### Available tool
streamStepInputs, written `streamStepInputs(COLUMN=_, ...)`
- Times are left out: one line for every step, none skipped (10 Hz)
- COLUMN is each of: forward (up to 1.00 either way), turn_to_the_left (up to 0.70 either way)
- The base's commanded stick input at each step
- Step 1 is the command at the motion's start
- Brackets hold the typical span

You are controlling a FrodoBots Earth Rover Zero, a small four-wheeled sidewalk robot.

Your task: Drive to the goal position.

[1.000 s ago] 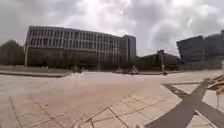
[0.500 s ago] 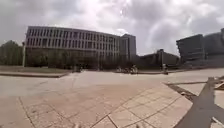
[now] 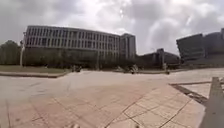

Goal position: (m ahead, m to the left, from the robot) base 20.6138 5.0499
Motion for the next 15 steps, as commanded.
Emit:
streamStepInputs(forward=0.60, turn_to_the_left=0.00)
streamStepInputs(forward=0.60, turn_to_the_left=0.00)
streamStepInputs(forward=0.60, turn_to_the_left=0.00)
streamStepInputs(forward=0.60, turn_to_the_left=0.00)
streamStepInputs(forward=0.60, turn_to_the_left=0.00)
streamStepInputs(forward=0.60, turn_to_the_left=0.00)
streamStepInputs(forward=0.60, turn_to_the_left=0.00)
streamStepInputs(forward=0.60, turn_to_the_left=0.00)
streamStepInputs(forward=0.60, turn_to_the_left=0.00)
streamStepInputs(forward=0.60, turn_to_the_left=0.00)
streamStepInputs(forward=0.60, turn_to_the_left=0.00)
streamStepInputs(forward=0.60, turn_to_the_left=0.00)
streamStepInputs(forward=0.60, turn_to_the_left=0.00)
streamStepInputs(forward=0.60, turn_to_the_left=0.00)
streamStepInputs(forward=0.60, turn_to_the_left=0.00)
